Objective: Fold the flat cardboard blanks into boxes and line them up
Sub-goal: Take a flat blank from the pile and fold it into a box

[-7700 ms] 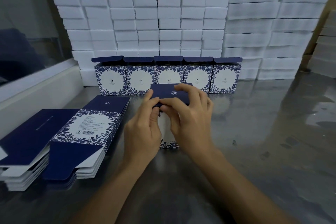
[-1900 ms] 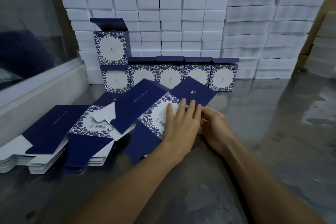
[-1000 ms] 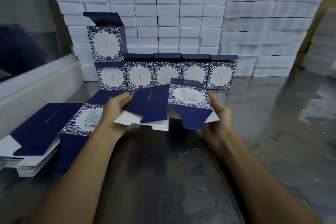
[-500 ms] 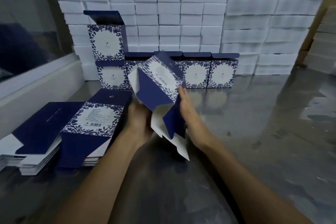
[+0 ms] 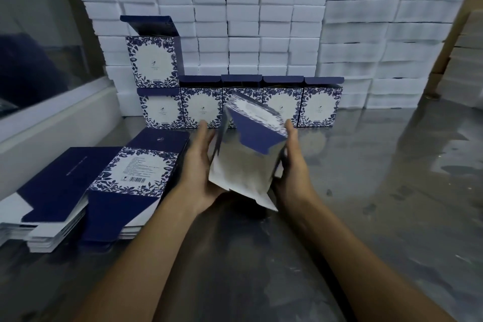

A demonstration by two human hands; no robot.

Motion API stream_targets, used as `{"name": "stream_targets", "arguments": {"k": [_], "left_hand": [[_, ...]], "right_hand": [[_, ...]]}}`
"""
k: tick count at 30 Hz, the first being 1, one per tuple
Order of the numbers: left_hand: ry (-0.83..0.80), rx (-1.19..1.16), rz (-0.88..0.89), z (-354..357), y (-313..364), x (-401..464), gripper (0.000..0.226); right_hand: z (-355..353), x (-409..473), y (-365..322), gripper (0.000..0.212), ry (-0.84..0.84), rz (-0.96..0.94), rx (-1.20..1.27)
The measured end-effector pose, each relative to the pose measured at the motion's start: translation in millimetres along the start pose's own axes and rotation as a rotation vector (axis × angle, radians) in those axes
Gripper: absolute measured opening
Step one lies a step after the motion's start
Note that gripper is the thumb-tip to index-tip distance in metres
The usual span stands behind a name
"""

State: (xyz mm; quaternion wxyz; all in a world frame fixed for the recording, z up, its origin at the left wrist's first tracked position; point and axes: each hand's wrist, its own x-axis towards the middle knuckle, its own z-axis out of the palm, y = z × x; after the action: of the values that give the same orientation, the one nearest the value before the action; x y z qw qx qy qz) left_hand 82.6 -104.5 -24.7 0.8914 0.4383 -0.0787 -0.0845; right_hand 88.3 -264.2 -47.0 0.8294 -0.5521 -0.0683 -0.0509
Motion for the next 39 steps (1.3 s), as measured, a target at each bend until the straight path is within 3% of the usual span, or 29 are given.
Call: {"name": "stream_targets", "arguments": {"k": [2, 5, 8, 12, 16, 21, 26, 29, 32, 33, 35, 37, 39], "left_hand": [[0.048, 0.110, -0.051, 0, 0, 0, 0.042], [0.208, 0.232, -0.054, -6, -2, 5, 0.055], [0.357, 0.293, -0.030, -17, -1, 8, 0.045], [0.447, 0.374, -0.030, -25, 4, 8, 0.043], [0.400, 0.320, -0.046, -22, 3, 8, 0.031], [0.159, 0.352, -0.009, -4, -1, 2, 0.038], [-0.036, 0.412, 0.194, -3, -4, 0, 0.095], [-0.083, 0.538, 0.344, -8, -7, -3, 0.084], [-0.004, 0.623, 0.323, -12, -8, -4, 0.099], [0.053, 0.631, 0.305, -12, -8, -4, 0.094], [0.164, 0.524, 0.275, -12, -5, -3, 0.062], [0.268, 0.343, 0.247, -14, -1, -1, 0.037], [0.335, 0.332, 0.266, -16, 2, 2, 0.025]], "right_hand": [[-4, 0, -6, 0.086, 0.095, 0.112, 0.206], [-15, 2, -14, 0.059, 0.183, 0.192, 0.380], [-34, 3, -17, 0.059, 0.146, 0.238, 0.686], [-40, -3, -23, 0.056, 0.089, 0.269, 0.761], [-33, -1, -20, 0.056, 0.073, 0.267, 0.651], [-13, -5, -18, 0.051, -0.012, 0.124, 0.293], [-9, -10, -8, 0.109, -0.143, -0.129, -0.305], [-12, -10, -6, 0.093, -0.136, -0.123, -0.354], [-11, -10, -11, 0.084, -0.035, -0.027, -0.313], [-11, -10, -13, 0.082, 0.011, -0.008, -0.274], [-11, -10, -19, 0.064, 0.084, 0.001, -0.140], [-12, -9, -23, 0.065, 0.122, 0.035, -0.021], [-13, -8, -26, 0.063, 0.131, 0.048, 0.057]]}}
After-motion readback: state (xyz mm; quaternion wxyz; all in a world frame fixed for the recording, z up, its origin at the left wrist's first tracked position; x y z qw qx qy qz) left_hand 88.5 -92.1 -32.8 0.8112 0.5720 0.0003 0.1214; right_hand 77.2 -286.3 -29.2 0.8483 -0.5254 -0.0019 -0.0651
